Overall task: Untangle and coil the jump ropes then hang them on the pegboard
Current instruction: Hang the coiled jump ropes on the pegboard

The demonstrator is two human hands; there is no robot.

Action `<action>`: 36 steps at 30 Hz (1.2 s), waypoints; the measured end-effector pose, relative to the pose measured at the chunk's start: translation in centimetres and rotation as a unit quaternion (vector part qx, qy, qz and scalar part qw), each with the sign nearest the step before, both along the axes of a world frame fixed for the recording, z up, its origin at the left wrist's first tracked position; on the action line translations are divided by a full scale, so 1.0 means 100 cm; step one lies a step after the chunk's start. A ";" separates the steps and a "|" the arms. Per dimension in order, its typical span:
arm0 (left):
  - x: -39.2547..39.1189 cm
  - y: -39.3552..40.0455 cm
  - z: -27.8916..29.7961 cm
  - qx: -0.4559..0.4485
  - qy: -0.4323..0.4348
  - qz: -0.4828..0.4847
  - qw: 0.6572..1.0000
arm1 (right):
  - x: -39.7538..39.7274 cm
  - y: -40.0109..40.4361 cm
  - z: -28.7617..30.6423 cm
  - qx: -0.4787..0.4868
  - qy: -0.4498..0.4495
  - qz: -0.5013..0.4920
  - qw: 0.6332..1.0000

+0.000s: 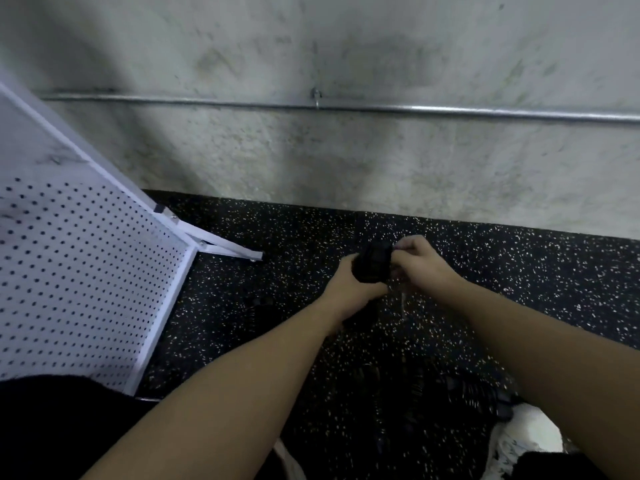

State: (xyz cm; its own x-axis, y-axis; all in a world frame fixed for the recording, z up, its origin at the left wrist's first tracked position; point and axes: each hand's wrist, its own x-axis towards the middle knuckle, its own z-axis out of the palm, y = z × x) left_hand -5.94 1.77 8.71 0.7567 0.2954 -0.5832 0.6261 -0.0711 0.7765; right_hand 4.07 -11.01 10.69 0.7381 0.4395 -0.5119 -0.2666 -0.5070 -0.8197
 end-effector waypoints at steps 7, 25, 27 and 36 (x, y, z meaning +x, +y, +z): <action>-0.042 0.059 0.102 0.037 -0.102 0.052 0.993 | -0.037 0.058 0.096 0.167 0.024 0.017 0.986; -0.194 0.160 0.245 0.411 -0.290 0.219 0.836 | -0.177 0.205 0.252 0.245 -0.249 0.275 0.896; -0.205 0.161 0.255 0.483 -0.297 0.259 0.782 | -0.188 0.219 0.266 0.267 -0.271 0.284 0.880; -0.232 0.183 0.306 0.530 -0.290 0.395 0.692 | -0.220 0.269 0.330 0.329 -0.327 0.346 0.815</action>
